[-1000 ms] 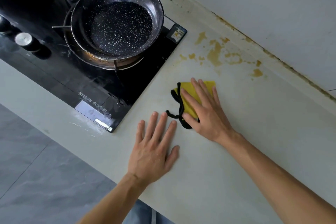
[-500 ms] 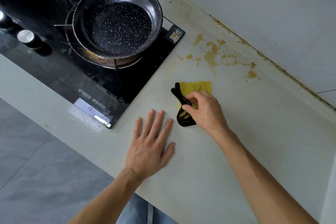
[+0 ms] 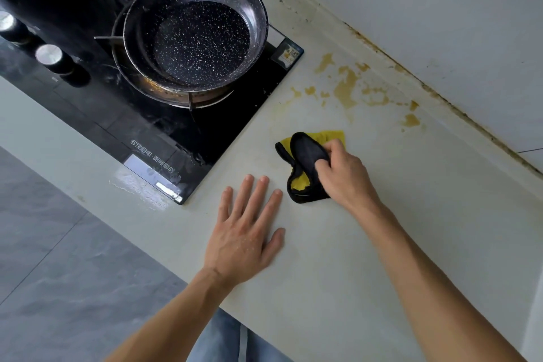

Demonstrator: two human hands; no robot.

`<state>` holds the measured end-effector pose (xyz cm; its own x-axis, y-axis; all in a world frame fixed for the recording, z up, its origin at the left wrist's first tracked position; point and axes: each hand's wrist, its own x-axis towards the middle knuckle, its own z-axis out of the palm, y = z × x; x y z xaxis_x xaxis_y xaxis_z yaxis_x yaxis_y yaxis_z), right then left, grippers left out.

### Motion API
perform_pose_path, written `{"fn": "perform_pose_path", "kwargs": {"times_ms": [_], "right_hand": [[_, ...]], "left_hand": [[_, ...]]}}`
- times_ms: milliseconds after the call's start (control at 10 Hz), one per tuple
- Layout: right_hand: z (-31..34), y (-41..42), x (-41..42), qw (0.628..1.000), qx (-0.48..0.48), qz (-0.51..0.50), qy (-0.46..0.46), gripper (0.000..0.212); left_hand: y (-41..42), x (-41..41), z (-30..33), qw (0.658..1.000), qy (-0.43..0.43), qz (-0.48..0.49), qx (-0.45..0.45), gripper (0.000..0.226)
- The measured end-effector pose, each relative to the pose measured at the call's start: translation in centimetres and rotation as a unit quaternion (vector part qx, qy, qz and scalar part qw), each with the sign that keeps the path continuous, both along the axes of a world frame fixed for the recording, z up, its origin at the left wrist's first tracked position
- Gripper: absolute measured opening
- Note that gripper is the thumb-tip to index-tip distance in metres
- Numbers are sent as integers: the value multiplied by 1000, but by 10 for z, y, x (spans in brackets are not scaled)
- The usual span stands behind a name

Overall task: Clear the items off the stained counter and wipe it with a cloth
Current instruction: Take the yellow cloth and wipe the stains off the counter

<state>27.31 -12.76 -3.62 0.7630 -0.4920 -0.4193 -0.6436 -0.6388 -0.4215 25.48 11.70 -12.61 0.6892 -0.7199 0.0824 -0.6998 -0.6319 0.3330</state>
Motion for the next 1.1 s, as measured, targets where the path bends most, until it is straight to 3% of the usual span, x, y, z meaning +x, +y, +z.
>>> {"fn": "perform_pose_path", "kwargs": {"times_ms": [100, 200, 400, 700, 900, 1000, 1100], "right_hand": [[-2, 13, -1, 996, -56, 69, -8, 43], [0, 6, 1, 996, -47, 70, 20, 54], [8, -16, 7, 995, 2, 64, 82, 52], [12, -27, 7, 992, 82, 52, 77, 48], [9, 2, 10, 997, -13, 17, 76, 23], [6, 1, 9, 997, 13, -62, 37, 20], [6, -20, 6, 973, 105, -205, -1, 20]], "left_hand": [[0, 0, 1, 1000, 0, 3, -5, 70], [0, 0, 1, 1000, -2, 3, -6, 70], [0, 0, 0, 1000, -3, 1, -3, 70], [0, 0, 1, 1000, -4, -4, 9, 71], [0, 0, 0, 1000, -1, -1, 7, 71], [0, 0, 0, 1000, 1, -2, 11, 72], [0, 0, 1, 1000, 2, -2, 15, 71]]}}
